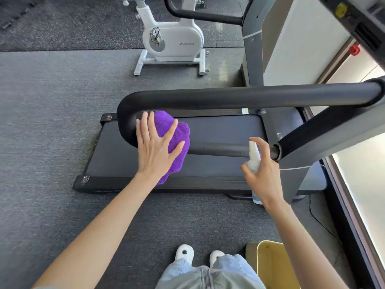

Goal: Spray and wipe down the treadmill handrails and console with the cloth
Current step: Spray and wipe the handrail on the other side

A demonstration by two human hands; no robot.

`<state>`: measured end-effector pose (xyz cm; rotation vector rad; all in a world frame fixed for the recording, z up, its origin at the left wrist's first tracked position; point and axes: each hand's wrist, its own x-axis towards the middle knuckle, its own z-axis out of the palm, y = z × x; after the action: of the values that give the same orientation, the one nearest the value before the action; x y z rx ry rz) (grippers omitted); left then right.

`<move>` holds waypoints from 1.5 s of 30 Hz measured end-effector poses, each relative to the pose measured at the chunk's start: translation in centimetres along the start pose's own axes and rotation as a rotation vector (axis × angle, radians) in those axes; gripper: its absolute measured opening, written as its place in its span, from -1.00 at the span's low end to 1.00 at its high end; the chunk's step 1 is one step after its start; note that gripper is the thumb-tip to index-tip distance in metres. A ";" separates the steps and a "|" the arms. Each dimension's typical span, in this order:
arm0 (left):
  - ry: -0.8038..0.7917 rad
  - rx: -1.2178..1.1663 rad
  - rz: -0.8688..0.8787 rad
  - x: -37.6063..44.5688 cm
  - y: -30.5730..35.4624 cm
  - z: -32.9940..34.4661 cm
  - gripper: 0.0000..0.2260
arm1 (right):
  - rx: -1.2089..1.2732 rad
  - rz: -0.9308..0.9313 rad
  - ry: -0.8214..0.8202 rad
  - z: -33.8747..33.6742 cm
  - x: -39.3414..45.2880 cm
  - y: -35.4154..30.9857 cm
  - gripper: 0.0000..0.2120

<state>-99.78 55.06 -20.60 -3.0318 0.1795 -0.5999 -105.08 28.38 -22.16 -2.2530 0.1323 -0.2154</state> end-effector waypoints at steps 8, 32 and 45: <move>-0.074 0.078 0.137 1.4 1.1 1.4 -0.57 | 0.005 -0.023 -0.025 -0.1 0.7 0.2 -0.38; -0.095 0.072 0.011 2.6 4.9 2.5 -0.61 | 0.065 -0.017 0.006 -0.9 1.8 0.8 -0.38; -0.223 0.024 0.333 3.3 11.4 2.6 -0.49 | 0.023 0.009 0.073 -4.1 0.9 3.4 -0.39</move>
<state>-96.97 43.39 -22.58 -2.9173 0.6422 -0.2348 -105.11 22.92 -22.12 -2.2216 0.1777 -0.2933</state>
